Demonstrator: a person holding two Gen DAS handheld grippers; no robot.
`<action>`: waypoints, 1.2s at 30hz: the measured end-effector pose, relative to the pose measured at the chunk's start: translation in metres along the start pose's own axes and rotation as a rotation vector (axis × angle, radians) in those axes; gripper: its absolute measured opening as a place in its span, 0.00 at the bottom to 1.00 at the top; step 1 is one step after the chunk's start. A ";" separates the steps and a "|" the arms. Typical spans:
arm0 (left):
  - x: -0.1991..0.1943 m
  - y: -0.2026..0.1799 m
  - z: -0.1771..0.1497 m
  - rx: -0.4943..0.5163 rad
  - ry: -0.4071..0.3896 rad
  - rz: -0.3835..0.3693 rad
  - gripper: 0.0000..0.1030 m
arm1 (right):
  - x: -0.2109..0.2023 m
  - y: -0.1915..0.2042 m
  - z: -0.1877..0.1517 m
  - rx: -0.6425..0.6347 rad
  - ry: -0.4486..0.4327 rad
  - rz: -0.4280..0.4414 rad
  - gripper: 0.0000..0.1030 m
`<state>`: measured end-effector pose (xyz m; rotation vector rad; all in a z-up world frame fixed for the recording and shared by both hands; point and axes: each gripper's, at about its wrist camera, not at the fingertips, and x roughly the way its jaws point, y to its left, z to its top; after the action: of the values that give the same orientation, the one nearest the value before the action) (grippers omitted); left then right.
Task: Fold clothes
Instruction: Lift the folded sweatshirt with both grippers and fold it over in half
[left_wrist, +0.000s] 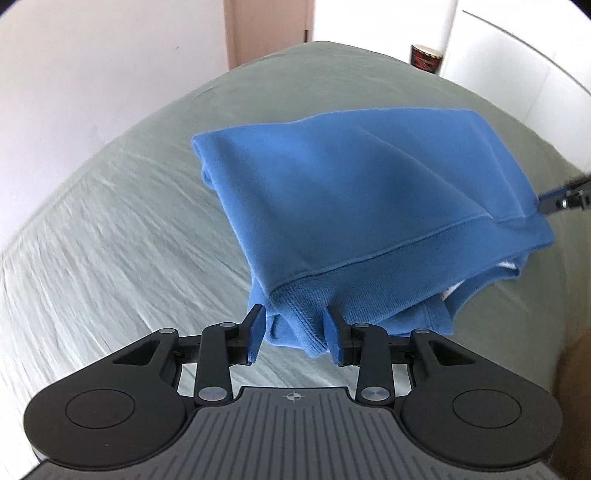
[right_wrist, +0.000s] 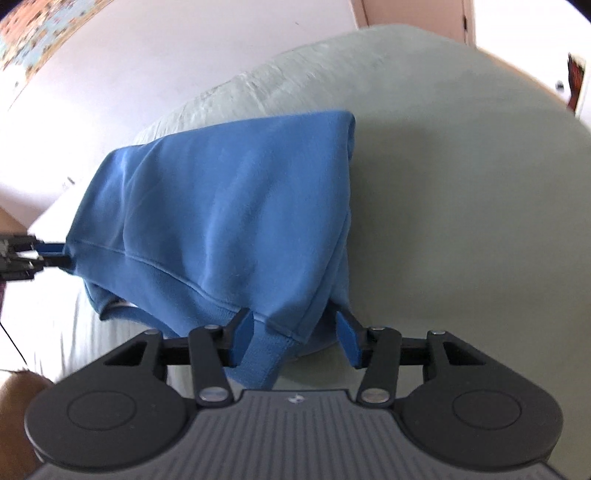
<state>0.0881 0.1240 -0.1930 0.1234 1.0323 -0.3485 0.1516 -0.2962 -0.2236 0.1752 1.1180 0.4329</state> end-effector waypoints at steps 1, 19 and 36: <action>0.003 0.003 -0.002 -0.020 0.004 -0.009 0.33 | 0.002 0.000 -0.002 0.013 0.011 0.013 0.37; -0.017 -0.015 0.004 0.039 -0.033 -0.023 0.08 | -0.034 0.028 0.007 -0.067 -0.033 0.008 0.13; 0.031 -0.020 -0.036 0.053 0.111 0.007 0.11 | 0.019 0.014 -0.028 -0.091 0.095 -0.111 0.15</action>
<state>0.0658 0.1082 -0.2368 0.1957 1.1322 -0.3662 0.1299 -0.2776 -0.2464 0.0129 1.1925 0.3948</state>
